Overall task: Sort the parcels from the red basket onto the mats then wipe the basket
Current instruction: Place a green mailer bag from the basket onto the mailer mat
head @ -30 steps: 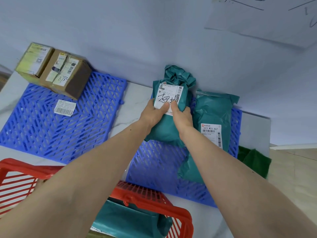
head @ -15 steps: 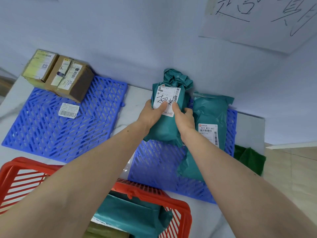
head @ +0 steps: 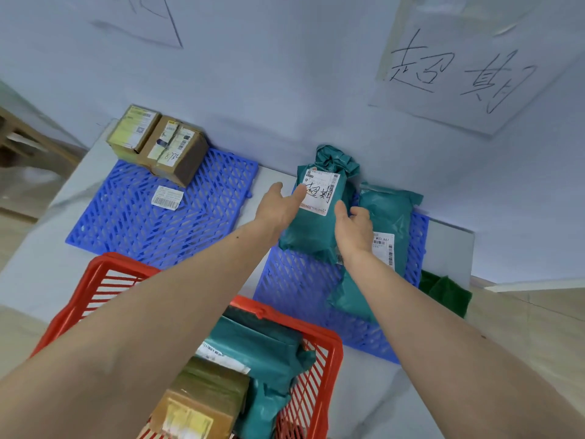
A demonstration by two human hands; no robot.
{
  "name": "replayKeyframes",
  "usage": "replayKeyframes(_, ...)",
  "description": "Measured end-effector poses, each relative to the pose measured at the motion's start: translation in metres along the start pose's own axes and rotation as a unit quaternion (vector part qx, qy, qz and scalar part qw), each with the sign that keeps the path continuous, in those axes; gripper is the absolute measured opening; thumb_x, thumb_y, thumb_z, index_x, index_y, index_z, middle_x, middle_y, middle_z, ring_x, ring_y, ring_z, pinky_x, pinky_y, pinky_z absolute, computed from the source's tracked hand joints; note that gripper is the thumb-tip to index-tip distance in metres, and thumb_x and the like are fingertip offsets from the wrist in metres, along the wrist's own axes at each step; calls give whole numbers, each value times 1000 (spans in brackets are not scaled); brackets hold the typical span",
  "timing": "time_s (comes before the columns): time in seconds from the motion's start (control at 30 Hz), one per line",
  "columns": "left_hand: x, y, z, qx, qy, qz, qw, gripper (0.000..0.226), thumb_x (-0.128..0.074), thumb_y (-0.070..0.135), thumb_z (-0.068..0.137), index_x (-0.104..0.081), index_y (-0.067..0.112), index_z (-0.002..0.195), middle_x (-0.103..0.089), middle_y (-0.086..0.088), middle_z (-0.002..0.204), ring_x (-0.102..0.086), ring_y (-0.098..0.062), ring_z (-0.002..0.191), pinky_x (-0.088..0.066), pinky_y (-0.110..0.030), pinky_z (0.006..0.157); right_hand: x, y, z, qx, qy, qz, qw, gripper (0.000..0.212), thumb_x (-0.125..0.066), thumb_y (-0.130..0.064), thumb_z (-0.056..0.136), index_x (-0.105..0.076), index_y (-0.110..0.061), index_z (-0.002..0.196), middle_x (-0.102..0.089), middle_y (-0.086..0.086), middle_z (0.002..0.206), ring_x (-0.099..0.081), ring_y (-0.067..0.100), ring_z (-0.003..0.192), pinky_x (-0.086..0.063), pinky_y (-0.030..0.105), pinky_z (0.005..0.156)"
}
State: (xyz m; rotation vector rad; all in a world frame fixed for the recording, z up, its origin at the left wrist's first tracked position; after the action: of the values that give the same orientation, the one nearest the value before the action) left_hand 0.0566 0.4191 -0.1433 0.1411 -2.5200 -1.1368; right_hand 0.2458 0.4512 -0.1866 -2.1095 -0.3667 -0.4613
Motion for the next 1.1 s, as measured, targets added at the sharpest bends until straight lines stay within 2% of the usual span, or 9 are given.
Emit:
replayKeyframes(0.1, 16, 6, -27, -11, 17, -20, 1000, 74, -50, 51, 95, -22, 17, 155, -29, -3, 158, -35, -23, 141, -31, -36, 108, 3, -13, -25, 37, -10, 6, 999, 41, -44, -58, 85, -53, -25, 107, -56, 2, 111, -52, 25, 101, -43, 38, 92)
replayKeyframes(0.17, 28, 6, -45, -15, 32, -35, 999, 73, -50, 51, 95, -23, 17, 154, -29, -2, 158, -34, -22, 142, -29, -36, 110, 4, -25, -44, 61, -20, 2, 998, 33, -44, -57, 84, -47, -26, 93, -50, 0, 99, -46, 22, 90, -39, 33, 81)
replayKeyframes(0.3, 54, -4, -81, -16, 63, -59, 996, 71, -52, 50, 95, -26, 17, 153, -29, -1, 158, -32, -21, 143, -27, -37, 114, 1, -43, -84, 84, -41, -6, 996, 48, -48, -51, 90, -55, -16, 123, -61, 1, 123, -55, 23, 114, -42, 44, 101)
replayKeyframes(0.37, 68, -12, -97, -20, 77, -67, 995, 70, -53, 49, 95, -28, 16, 152, -31, -1, 158, -32, -20, 143, -28, -37, 113, -3, -50, -105, 96, -59, -11, 994, 46, -50, -46, 94, -53, -16, 129, -59, 0, 130, -54, 21, 119, -40, 41, 105)
replayKeyframes(0.57, 112, -44, -137, -15, 112, -73, 991, 70, -55, 48, 94, -33, 14, 150, -35, -1, 155, -38, -21, 140, -37, -47, 112, -17, -65, -167, 148, -92, -8, 985, 40, -51, -38, 98, -55, -11, 126, -60, 3, 128, -55, 18, 117, -39, 32, 101)
replayKeyframes(0.7, 137, -69, -158, -19, 130, -90, 987, 64, -57, 42, 95, -39, 10, 147, -40, -4, 153, -40, -19, 138, -32, -37, 115, -33, -56, -202, 163, -112, -3, 980, 39, -52, -37, 98, -56, -11, 126, -61, 2, 125, -56, 15, 114, -40, 29, 98)
replayKeyframes(0.87, 155, -105, -174, -14, 125, -67, 990, 59, -56, 42, 96, -43, 9, 144, -47, -6, 147, -46, -20, 134, -33, -36, 113, -48, -29, -237, 162, -106, -18, 981, 39, -51, -40, 98, -56, -14, 127, -62, 0, 123, -57, 12, 109, -40, 27, 97)
replayKeyframes(1.0, 160, -136, -187, -14, 101, -54, 993, 53, -56, 41, 96, -50, 7, 137, -56, 0, 125, -52, -18, 120, -39, -30, 103, -55, -7, -253, 166, -100, -38, 980, 37, -54, -38, 98, -59, -12, 124, -64, 3, 121, -55, 10, 104, -40, 26, 95)
replayKeyframes(1.1, 157, -167, -194, 6, 80, -50, 996, 63, -54, 47, 95, -48, -1, 134, -55, -9, 136, -59, -20, 112, -42, -33, 97, -58, 10, -260, 171, -108, -59, 977, 33, -56, -38, 97, -63, -12, 116, -67, 3, 114, -61, 15, 105, -46, 30, 95)
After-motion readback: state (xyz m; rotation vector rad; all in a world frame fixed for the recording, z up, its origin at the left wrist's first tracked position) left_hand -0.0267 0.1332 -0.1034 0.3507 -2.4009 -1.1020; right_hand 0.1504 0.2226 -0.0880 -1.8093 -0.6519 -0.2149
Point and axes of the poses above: each hand's wrist, its own z-axis towards the middle knuckle, its own x-axis out of the back of the hand, y = z × x, the point moved 9 cm from there along z, towards the middle knuckle
